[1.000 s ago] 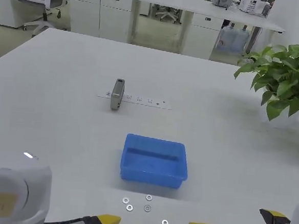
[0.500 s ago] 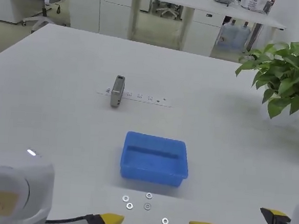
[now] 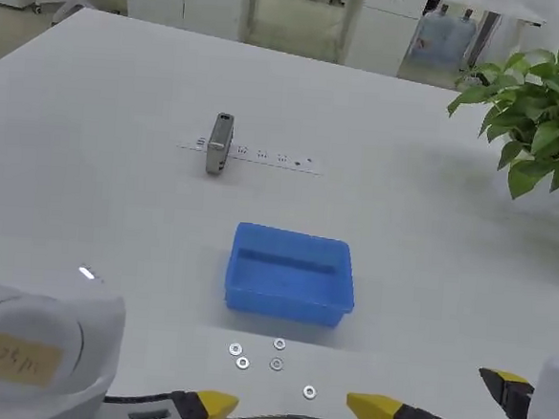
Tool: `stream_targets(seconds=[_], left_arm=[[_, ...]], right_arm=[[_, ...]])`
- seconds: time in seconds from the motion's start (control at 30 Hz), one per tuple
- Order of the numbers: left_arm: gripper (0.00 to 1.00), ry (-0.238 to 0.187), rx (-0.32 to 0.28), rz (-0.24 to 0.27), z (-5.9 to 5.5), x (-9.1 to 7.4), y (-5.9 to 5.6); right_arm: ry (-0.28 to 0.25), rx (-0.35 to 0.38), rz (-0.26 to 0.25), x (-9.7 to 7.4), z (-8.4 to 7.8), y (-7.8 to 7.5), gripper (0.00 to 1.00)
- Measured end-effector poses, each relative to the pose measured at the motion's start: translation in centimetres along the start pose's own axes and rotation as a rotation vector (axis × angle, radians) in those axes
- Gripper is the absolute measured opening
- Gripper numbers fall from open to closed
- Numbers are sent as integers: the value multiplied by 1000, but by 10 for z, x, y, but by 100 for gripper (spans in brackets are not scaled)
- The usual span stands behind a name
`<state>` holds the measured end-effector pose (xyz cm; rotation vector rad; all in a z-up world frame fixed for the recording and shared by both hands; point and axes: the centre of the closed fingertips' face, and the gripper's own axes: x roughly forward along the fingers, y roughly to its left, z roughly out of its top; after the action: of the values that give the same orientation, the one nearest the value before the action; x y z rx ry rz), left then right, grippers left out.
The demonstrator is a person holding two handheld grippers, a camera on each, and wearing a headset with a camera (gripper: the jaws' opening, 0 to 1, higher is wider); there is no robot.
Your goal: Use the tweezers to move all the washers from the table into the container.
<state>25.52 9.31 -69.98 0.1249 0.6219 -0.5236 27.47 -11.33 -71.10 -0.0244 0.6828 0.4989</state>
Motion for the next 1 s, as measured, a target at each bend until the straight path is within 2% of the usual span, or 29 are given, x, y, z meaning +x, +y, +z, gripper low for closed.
stream_targets(seconds=[0.1, 0.17, 0.23, 0.3, 0.33, 0.4, 0.43, 0.5, 0.53, 0.63, 0.73, 0.83, 0.93, 1.0], left_arm=[[83, 22, 29, -54, -6, 8, -6], [74, 46, 43, -103, -11, 14, -12], [66, 51, 60, -131, -12, 19, -14], [60, 53, 54, -158, -12, 23, -17], [56, 58, 36, -211, -13, 25, -24], [50, 50, 40, -230, -11, 29, -26], [47, 48, 61, -244, -11, 30, -28], [42, 75, 115, -282, -18, 35, -35], [38, 103, 141, -303, -25, 39, -38], [35, 138, 224, -344, -37, 46, -44], [31, 141, 219, -358, -39, 53, -48], [23, 144, 276, -388, -42, 61, -53], [21, 171, 315, -410, -51, 69, -55], [19, 207, 356, -424, -62, 74, -55]], right_arm=[[13, -2, 4, 4, -2, 1, 99], [17, -2, 7, 6, -2, 3, 99], [28, -3, 10, 8, -4, 3, 99], [26, 2, 24, 9, -3, 6, 99], [27, 7, 28, 10, -3, 6, 99], [35, 6, 25, 12, -4, 6, 99], [40, 2, 20, 12, -4, 5, 99], [44, 1, 20, 13, -4, 5, 99], [47, 2, 20, 13, -5, 4, 99], [45, 1, 24, 13, -5, 4, 99], [50, 9, 28, 13, -8, 5, 99], [63, 11, 28, 15, -12, 5, 99], [71, 13, 31, 15, -14, 6, 99], [77, 12, 31, 16, -15, 6, 99]])
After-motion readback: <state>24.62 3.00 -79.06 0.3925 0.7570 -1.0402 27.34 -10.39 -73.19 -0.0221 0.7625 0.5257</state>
